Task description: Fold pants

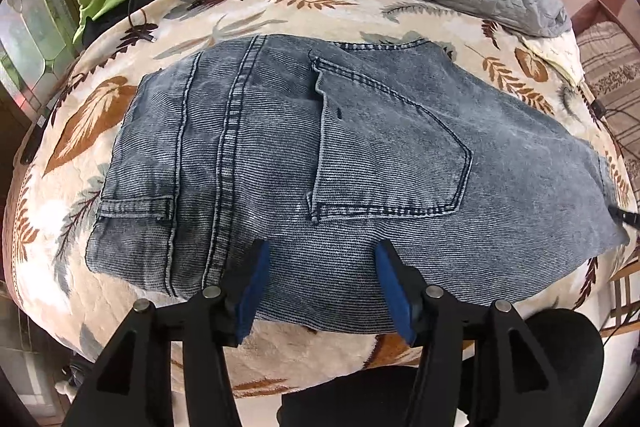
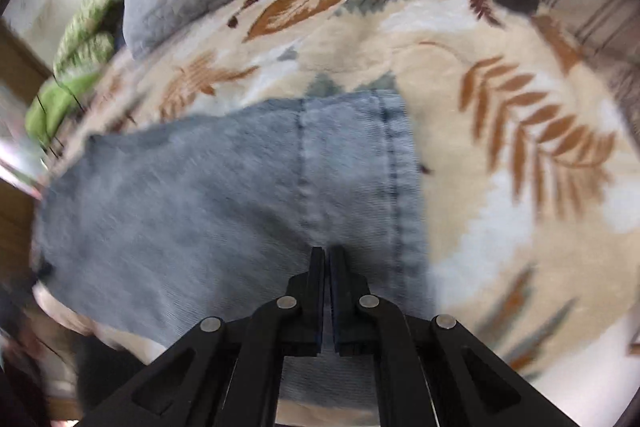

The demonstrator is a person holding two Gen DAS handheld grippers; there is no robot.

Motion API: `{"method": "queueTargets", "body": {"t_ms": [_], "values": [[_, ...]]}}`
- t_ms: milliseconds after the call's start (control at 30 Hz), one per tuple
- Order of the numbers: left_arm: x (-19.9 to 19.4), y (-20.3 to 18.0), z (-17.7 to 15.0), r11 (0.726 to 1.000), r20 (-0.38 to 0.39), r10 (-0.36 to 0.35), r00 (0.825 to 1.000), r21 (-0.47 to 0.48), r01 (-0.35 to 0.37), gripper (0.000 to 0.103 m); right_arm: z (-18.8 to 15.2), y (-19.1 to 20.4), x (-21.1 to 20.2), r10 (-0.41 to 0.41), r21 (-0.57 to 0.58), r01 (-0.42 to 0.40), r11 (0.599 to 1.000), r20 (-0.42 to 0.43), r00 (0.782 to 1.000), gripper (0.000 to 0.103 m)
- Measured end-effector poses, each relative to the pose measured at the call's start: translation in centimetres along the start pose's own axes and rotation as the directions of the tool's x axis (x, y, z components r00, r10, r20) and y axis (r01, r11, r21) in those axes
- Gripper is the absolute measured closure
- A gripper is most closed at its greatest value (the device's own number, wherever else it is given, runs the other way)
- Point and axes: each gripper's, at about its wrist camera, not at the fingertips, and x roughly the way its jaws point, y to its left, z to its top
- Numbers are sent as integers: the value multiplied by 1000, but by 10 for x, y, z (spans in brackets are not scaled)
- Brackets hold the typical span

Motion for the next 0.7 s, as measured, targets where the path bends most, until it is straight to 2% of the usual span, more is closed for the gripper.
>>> {"method": "queueTargets", "body": {"t_ms": [67, 133, 267, 400, 533, 600, 700], "values": [[-2, 0, -1, 1000, 3, 4, 1000, 10, -4, 46, -1, -10, -8, 2, 48, -2, 999, 0, 1000, 98], [-3, 0, -1, 1000, 10, 5, 1000, 9, -5, 46, 1, -16, -20, -7, 64, 5, 998, 41, 999, 98], [-13, -3, 3, 1000, 49, 4, 999, 25, -6, 46, 25, 8, -23, 45, 48, -49, 998, 83, 996, 98], [-12, -14, 12, 998, 51, 35, 998, 57, -38, 46, 50, 36, 4, 80, 73, -85, 994, 64, 995, 98], [-6, -25, 19, 994, 43, 70, 997, 75, -73, 46, 55, 59, 38, 87, 97, -88, 991, 16, 996, 98], [0, -28, 20, 994, 24, 80, 997, 70, -81, 42, 51, 60, 49, 60, 94, -61, 994, 13, 998, 97], [14, -30, 18, 993, -26, 105, 994, 56, -104, 36, 53, 53, 50, 92, 127, -97, 987, 45, 995, 97]]}}
